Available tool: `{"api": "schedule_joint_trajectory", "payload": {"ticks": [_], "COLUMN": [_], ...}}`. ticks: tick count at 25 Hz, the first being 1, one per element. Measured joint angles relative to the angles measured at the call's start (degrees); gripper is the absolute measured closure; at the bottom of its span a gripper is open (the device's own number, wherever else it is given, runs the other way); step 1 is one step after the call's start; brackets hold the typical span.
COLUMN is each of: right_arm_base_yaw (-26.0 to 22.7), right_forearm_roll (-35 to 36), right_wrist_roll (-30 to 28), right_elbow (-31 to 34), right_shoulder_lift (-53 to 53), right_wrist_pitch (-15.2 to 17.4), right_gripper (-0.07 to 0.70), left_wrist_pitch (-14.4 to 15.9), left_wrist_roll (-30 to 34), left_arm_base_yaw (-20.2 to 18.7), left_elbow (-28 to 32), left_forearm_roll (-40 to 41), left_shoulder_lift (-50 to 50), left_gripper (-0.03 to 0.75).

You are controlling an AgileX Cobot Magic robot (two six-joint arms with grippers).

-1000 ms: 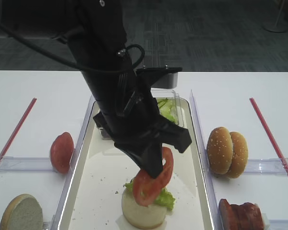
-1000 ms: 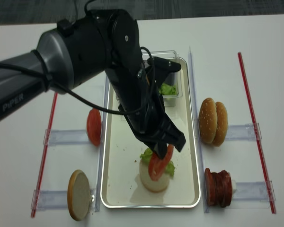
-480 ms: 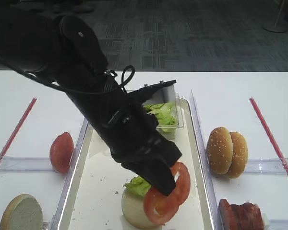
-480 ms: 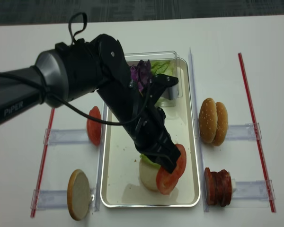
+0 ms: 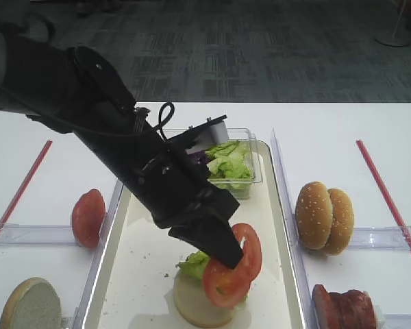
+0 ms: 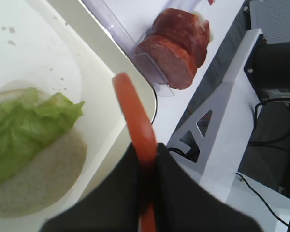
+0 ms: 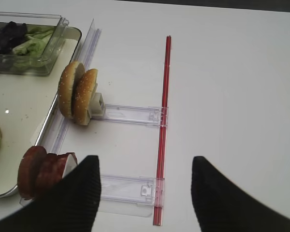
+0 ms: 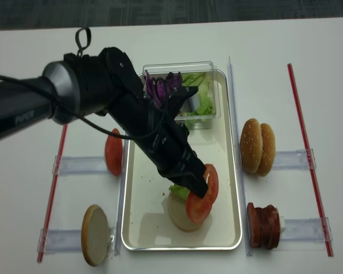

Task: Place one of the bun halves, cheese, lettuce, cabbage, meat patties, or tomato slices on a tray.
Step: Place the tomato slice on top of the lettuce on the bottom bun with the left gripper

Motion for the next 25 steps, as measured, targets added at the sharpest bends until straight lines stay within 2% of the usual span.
{"api": "schedule_joint_trajectory", "payload": {"ticks": [14,25], "right_arm_base_yaw": [0.0,0.0], "right_forearm_roll": [0.0,0.0], "right_wrist_roll": [0.0,0.0], "right_elbow": [0.0,0.0], "right_shoulder_lift": [0.0,0.0], "right_wrist_pitch": [0.0,0.0], "right_gripper": [0.186,0.186], "left_wrist_pitch": [2.5,2.8], "left_wrist_roll": [1.5,1.8], "left_arm_base_yaw": [3.1,4.5], "left_elbow": [0.0,2.1], "left_forearm_roll": [-3.2,-4.5], "left_shoulder_lift": [4.4,6.0], "left_gripper": [0.711,0.711]}}
